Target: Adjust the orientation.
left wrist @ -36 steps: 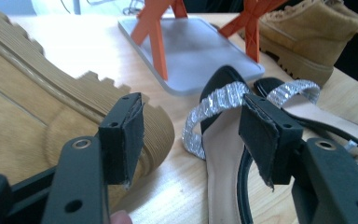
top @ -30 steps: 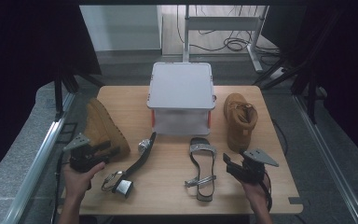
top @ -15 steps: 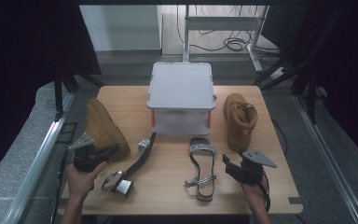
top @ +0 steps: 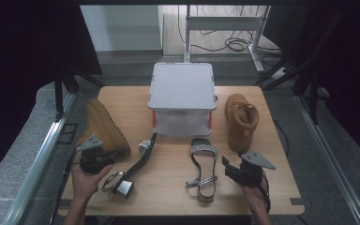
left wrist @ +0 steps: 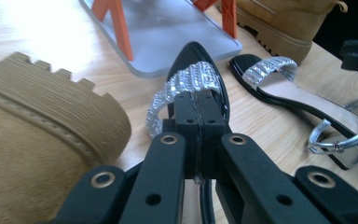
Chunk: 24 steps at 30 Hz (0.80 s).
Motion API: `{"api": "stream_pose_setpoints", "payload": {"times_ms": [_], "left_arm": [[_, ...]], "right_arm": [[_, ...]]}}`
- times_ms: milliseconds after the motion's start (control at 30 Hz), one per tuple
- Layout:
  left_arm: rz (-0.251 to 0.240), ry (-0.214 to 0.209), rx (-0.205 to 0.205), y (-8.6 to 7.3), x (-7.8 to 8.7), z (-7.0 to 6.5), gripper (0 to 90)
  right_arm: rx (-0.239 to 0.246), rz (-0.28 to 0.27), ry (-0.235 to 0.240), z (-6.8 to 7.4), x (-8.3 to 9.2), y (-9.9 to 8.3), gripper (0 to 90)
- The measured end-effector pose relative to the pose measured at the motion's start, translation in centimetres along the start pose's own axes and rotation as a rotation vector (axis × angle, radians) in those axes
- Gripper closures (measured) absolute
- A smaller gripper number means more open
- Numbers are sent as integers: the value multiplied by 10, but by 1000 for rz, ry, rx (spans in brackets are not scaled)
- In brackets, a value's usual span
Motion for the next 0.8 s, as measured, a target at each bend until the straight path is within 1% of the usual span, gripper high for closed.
{"api": "stream_pose_setpoints", "payload": {"times_ms": [200,467,600,800], "left_arm": [[43,-7,6,-6,-12,0,893],[104,-21,25,-17,-30,1,893],[111,-18,12,-18,-35,-1,893],[134,-28,12,-21,-41,-4,893]], "right_arm": [[-9,1,-11,-3,0,0,310],[-2,9,-23,-2,-2,-3,309],[0,15,-25,-2,-4,-5,310],[4,18,-28,-2,-5,-6,309]]}}
Point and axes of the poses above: each handheld gripper's, and its own axes: x roughly backward along the jaws, y roughly out of its top, z roughly to its left, the point moved 7 cm from there along -x, roughly forward along the jaws, and after that the axes turned 12 degrees about -y, right-handed, at the moved point
